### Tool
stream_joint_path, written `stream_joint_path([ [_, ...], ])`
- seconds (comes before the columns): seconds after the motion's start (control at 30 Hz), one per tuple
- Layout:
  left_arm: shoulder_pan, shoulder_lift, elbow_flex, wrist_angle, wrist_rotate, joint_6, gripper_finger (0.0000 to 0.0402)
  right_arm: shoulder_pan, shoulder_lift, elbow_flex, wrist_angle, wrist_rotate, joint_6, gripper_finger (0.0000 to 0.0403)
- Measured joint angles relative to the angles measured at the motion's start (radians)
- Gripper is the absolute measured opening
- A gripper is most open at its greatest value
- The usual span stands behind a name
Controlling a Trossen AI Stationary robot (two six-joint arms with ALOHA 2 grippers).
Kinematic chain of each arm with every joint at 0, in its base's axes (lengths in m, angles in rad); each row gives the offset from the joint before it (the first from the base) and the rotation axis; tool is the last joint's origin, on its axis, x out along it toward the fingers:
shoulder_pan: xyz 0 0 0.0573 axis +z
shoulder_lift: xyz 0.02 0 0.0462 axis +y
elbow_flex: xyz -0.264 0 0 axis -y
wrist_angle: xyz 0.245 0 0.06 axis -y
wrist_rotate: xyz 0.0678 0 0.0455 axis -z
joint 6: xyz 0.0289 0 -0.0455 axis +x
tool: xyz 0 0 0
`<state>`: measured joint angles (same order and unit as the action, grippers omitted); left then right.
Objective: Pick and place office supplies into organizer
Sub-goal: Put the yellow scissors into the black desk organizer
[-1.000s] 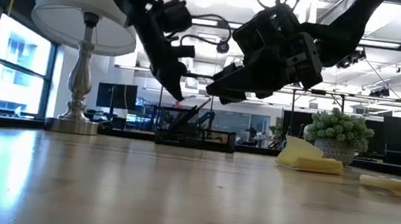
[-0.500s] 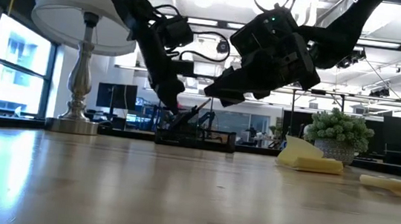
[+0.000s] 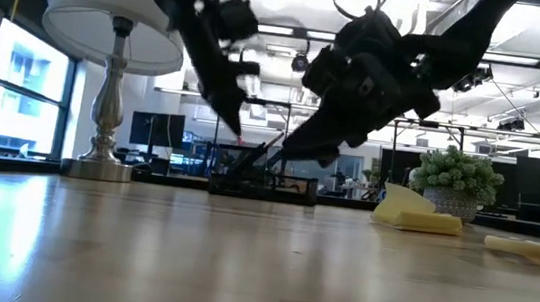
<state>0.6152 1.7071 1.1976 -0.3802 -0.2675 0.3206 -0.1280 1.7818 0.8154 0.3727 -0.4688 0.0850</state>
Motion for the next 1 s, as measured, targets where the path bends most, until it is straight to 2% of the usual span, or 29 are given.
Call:
stream_joint_path([
  [0.07, -0.020, -0.050, -0.001, -0.011, 0.096, -0.032, 0.0250, 0.000, -0.027, 0.000, -0.058, 0.067, 0.033, 0.0124],
  [0.17, -0.046, -0.121, -0.036, 0.059, 0.270, -0.067, 0.0219, 0.024, -0.110, 0.000, -0.188, 0.200, 0.046, 0.0124],
  [0.37, -0.117, -0.182, -0.188, 0.393, 0.485, -0.184, 0.0153, 0.100, -0.324, 0.000, -0.563, 0.474, 0.087, 0.0124],
  [0.5, -0.171, -0.183, -0.290, 0.666, 0.585, -0.248, 0.0120, 0.149, -0.403, 0.000, -0.723, 0.584, 0.136, 0.0124],
  [0.6, -0.203, -0.183, -0.367, 0.866, 0.638, -0.270, 0.0100, 0.183, -0.414, 0.000, -0.752, 0.638, 0.251, 0.0124],
  [0.67, -0.212, -0.182, -0.404, 0.941, 0.668, -0.270, 0.0088, 0.208, -0.414, 0.000, -0.762, 0.701, 0.313, 0.0124],
  [0.73, -0.210, -0.182, -0.421, 0.984, 0.694, -0.267, 0.0077, 0.227, -0.415, 0.000, -0.776, 0.833, 0.369, 0.0124],
  [0.83, -0.197, -0.182, -0.421, 0.969, 0.683, -0.258, 0.0063, 0.220, -0.417, 0.002, -0.855, 1.140, 0.498, 0.0120],
  [0.9, -0.193, -0.182, -0.422, 0.970, 0.703, -0.270, 0.0054, 0.193, -0.410, 0.002, -0.862, 1.259, 0.521, 0.0113],
  [0.93, -0.187, -0.182, -0.422, 0.983, 0.719, -0.279, 0.0050, 0.170, -0.403, -0.001, -0.855, 1.261, 0.522, 0.0107],
  [1.0, -0.171, -0.182, -0.422, 1.004, 0.767, -0.280, 0.0043, 0.114, -0.384, -0.013, -0.836, 1.170, 0.540, 0.0096],
])
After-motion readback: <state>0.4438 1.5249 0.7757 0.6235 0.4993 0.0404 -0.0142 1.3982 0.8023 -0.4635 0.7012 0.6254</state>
